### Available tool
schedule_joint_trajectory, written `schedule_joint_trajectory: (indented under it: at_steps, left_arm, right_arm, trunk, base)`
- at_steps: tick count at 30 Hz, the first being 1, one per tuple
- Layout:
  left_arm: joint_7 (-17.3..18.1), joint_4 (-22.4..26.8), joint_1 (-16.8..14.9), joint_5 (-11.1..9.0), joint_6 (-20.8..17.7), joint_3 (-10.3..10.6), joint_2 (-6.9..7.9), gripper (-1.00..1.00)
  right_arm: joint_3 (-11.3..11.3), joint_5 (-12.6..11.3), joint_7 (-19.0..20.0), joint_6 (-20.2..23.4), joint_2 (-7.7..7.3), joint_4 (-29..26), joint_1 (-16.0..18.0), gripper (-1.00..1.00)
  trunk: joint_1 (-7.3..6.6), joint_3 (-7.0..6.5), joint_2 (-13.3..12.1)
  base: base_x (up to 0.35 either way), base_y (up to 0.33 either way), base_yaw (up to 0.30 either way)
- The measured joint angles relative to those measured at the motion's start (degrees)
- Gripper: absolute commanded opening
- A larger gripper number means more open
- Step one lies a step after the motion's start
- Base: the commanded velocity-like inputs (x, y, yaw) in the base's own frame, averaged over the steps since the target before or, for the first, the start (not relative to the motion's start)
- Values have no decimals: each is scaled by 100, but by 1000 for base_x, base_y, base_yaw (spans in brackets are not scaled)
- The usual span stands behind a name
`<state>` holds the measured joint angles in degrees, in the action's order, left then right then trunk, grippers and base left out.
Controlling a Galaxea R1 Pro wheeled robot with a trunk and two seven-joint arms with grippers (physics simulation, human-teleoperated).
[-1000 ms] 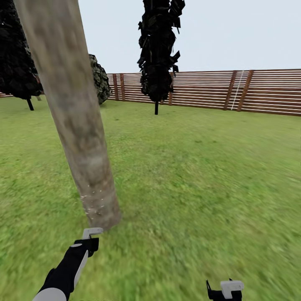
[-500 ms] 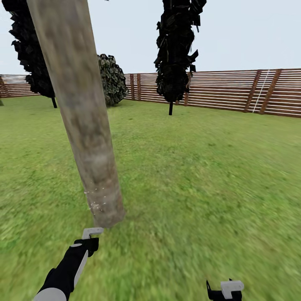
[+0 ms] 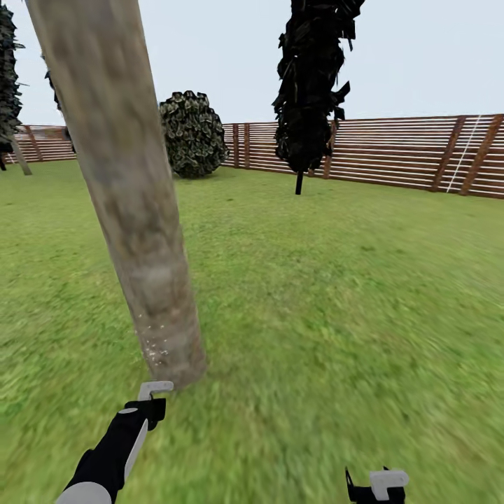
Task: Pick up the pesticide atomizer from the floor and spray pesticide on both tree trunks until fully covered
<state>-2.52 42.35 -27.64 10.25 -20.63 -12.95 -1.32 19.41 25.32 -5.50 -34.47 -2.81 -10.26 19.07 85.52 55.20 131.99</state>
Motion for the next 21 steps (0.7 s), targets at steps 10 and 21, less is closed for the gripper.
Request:
schedule_joint_trajectory:
  at_steps: [10, 21]
  left_arm:
    - [-1, 6, -1, -3, 2, 1, -1, -100]
    - [0, 12, 0, -3, 2, 0, 0, -100]
  right_arm:
    - [9, -1, -9, 0, -10, -3, 1, 100]
    - [2, -1, -9, 0, 0, -1, 3, 100]
  trunk:
    - [2, 0, 0]
    - [2, 0, 0]
  base:
    - [91, -245, 17]
    - [-4, -270, 190]
